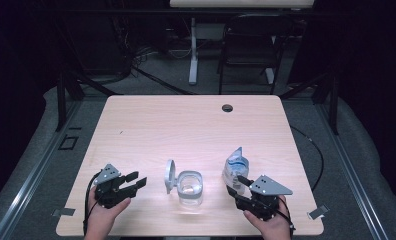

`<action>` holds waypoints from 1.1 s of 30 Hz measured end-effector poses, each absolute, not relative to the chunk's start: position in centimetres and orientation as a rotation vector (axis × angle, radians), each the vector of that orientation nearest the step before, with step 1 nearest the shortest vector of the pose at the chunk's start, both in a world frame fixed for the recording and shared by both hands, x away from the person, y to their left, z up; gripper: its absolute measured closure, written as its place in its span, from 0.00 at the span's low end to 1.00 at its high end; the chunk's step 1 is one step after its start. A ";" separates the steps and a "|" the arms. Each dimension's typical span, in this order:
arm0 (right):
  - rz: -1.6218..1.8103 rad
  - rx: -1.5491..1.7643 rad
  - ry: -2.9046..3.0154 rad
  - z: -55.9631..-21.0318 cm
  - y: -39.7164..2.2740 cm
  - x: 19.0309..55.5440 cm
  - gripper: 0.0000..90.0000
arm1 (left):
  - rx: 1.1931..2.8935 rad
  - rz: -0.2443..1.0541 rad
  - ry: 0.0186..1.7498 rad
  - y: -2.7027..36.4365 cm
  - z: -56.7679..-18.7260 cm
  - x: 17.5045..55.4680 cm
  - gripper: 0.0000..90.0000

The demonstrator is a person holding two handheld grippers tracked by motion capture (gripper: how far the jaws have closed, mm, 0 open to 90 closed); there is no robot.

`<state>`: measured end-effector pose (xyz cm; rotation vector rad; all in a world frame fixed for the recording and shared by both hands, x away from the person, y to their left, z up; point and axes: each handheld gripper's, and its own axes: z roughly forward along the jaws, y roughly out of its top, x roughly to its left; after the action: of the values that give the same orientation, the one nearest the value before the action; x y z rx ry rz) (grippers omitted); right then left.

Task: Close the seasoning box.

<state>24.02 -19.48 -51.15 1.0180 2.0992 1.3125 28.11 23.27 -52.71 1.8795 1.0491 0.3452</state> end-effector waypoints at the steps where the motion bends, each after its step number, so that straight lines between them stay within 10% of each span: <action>1: 1.312 1.019 2.098 -51.2 -19.6 24.0 0.55 | 1.880 0.346 1.048 23.3 -52.7 28.1 0.62; 33: 1.220 1.161 2.041 -53.9 -22.6 23.9 0.46 | 1.864 0.352 1.053 23.4 -52.7 28.1 0.57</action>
<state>23.90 -22.58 -53.90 1.1611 2.0411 1.2200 28.14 23.45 -52.71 1.8643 1.0534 0.3515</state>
